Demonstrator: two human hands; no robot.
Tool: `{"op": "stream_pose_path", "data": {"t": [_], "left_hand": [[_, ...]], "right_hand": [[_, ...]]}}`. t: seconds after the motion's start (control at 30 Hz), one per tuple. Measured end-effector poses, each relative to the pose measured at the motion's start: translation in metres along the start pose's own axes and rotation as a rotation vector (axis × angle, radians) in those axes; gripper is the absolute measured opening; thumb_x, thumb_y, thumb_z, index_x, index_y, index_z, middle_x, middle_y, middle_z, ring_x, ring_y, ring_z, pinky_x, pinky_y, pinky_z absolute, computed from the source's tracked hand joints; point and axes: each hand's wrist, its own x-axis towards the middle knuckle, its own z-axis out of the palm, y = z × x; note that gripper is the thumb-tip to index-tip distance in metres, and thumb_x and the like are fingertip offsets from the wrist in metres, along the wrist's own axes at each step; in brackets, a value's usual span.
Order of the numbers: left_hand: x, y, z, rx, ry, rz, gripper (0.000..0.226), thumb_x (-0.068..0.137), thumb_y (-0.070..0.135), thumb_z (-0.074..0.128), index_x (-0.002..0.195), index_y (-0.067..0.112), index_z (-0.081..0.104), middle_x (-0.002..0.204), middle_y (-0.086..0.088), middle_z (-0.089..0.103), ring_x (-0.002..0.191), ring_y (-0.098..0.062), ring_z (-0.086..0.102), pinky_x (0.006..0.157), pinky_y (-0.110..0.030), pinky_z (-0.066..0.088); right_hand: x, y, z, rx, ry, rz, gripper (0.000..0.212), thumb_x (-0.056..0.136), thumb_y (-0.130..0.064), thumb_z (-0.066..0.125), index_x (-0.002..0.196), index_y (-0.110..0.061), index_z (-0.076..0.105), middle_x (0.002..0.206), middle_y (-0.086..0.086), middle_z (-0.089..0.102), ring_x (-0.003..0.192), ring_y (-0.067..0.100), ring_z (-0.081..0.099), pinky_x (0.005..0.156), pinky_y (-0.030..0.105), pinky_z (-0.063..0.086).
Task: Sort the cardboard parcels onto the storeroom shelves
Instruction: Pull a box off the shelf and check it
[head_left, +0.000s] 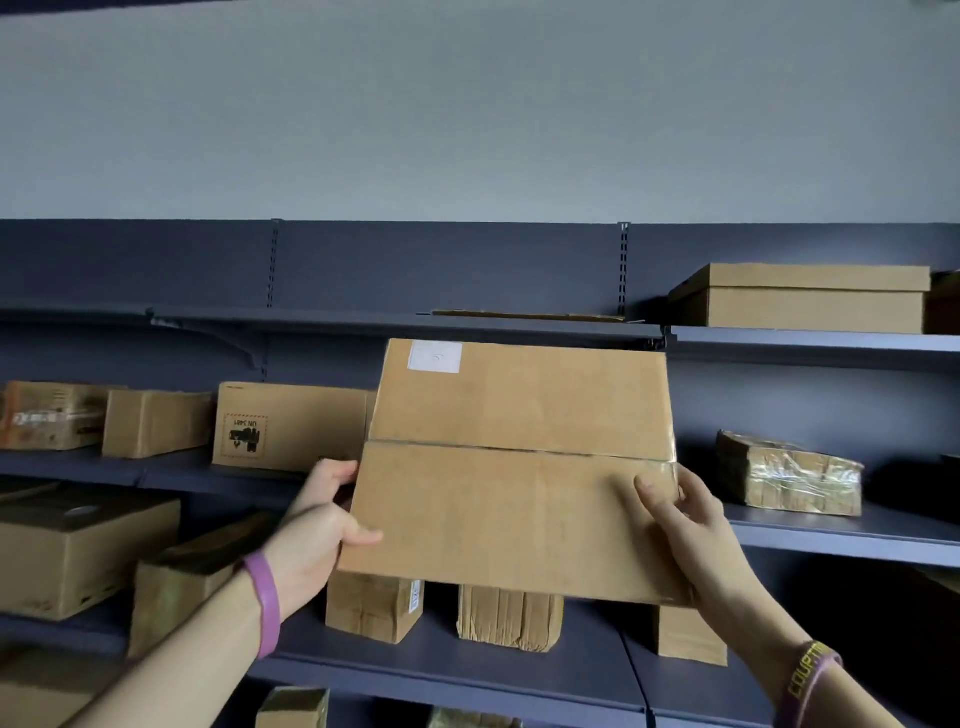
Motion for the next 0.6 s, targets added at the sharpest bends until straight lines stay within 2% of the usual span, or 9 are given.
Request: {"op": "stream_pose_path", "data": {"t": [0.07, 0.17, 0.23, 0.3, 0.33, 0.4, 0.47, 0.53, 0.6], "left_hand": [[-0.003, 0.0, -0.002, 0.023, 0.043, 0.041, 0.079, 0.059, -0.035, 0.051, 0.112, 0.023, 0.047, 0.111, 0.006, 0.053, 0.097, -0.013, 0.052, 0.065, -0.032, 0.045], [-0.004, 0.003, -0.008, 0.057, 0.026, 0.078, 0.097, 0.062, -0.032, 0.057, 0.129, 0.036, 0.041, 0.116, 0.0, 0.052, 0.102, -0.019, 0.055, 0.073, -0.036, 0.049], [-0.007, 0.009, -0.01, 0.054, -0.047, 0.091, 0.087, 0.071, -0.01, 0.071, 0.133, 0.043, 0.042, 0.116, -0.004, 0.057, 0.105, -0.023, 0.06, 0.079, -0.036, 0.049], [-0.011, 0.02, -0.008, 0.027, -0.092, 0.081, 0.056, 0.069, 0.029, 0.081, 0.118, 0.035, 0.055, 0.112, -0.005, 0.067, 0.101, -0.021, 0.067, 0.079, -0.034, 0.051], [-0.011, 0.025, -0.006, 0.02, -0.099, 0.075, 0.057, 0.064, 0.047, 0.08, 0.112, 0.027, 0.056, 0.11, -0.005, 0.07, 0.1, -0.021, 0.068, 0.08, -0.037, 0.052], [-0.01, 0.035, -0.001, 0.025, -0.068, 0.053, 0.078, 0.058, 0.069, 0.07, 0.111, 0.017, 0.049, 0.112, -0.006, 0.068, 0.103, -0.027, 0.065, 0.086, -0.046, 0.052], [-0.007, 0.041, 0.002, 0.07, -0.02, -0.022, 0.095, 0.053, 0.084, 0.055, 0.127, 0.026, 0.043, 0.127, -0.006, 0.059, 0.114, -0.03, 0.058, 0.097, -0.051, 0.044], [-0.007, 0.045, 0.004, 0.124, 0.028, -0.117, 0.114, 0.051, 0.093, 0.041, 0.146, 0.031, 0.028, 0.143, -0.01, 0.047, 0.128, -0.036, 0.045, 0.105, -0.054, 0.034], [-0.007, 0.046, 0.004, 0.083, 0.063, -0.151, 0.103, 0.059, 0.091, 0.04, 0.144, 0.032, 0.035, 0.144, -0.011, 0.046, 0.13, -0.037, 0.043, 0.106, -0.057, 0.032]], "right_hand": [[0.0, 0.0, 0.004, 0.015, 0.041, 0.003, 0.064, 0.068, -0.051, 0.074, 0.121, -0.028, 0.046, 0.112, -0.001, 0.061, 0.1, 0.015, 0.064, 0.08, 0.034, 0.054], [0.0, 0.005, 0.006, 0.01, 0.056, -0.024, 0.062, 0.073, -0.029, 0.08, 0.12, -0.018, 0.04, 0.106, 0.001, 0.058, 0.094, 0.014, 0.061, 0.07, 0.027, 0.049], [0.002, 0.012, 0.003, 0.004, 0.08, -0.051, 0.06, 0.074, -0.019, 0.081, 0.118, -0.018, 0.041, 0.106, 0.003, 0.058, 0.094, 0.015, 0.06, 0.073, 0.029, 0.049], [0.004, 0.019, 0.001, 0.01, 0.091, -0.059, 0.059, 0.075, -0.013, 0.081, 0.118, -0.019, 0.041, 0.109, 0.005, 0.058, 0.094, 0.016, 0.059, 0.075, 0.03, 0.049], [0.004, 0.022, 0.001, 0.009, 0.087, -0.063, 0.059, 0.075, -0.011, 0.08, 0.118, -0.02, 0.041, 0.111, 0.005, 0.058, 0.095, 0.016, 0.059, 0.075, 0.03, 0.048], [0.003, 0.026, 0.001, 0.0, 0.07, -0.093, 0.066, 0.074, -0.005, 0.08, 0.122, -0.025, 0.039, 0.115, -0.002, 0.059, 0.1, 0.013, 0.059, 0.076, 0.026, 0.047], [0.002, 0.03, 0.0, -0.01, 0.015, -0.134, 0.084, 0.074, 0.002, 0.078, 0.135, -0.033, 0.033, 0.12, -0.01, 0.059, 0.106, 0.007, 0.059, 0.081, 0.023, 0.047], [-0.001, 0.03, 0.0, -0.038, -0.06, -0.158, 0.104, 0.074, 0.01, 0.075, 0.148, -0.04, 0.022, 0.128, -0.016, 0.057, 0.116, 0.002, 0.056, 0.094, 0.024, 0.044], [-0.004, 0.03, 0.001, -0.104, -0.093, -0.191, 0.103, 0.073, 0.013, 0.074, 0.145, -0.044, 0.027, 0.131, -0.022, 0.053, 0.118, -0.004, 0.052, 0.096, 0.018, 0.041]]}}
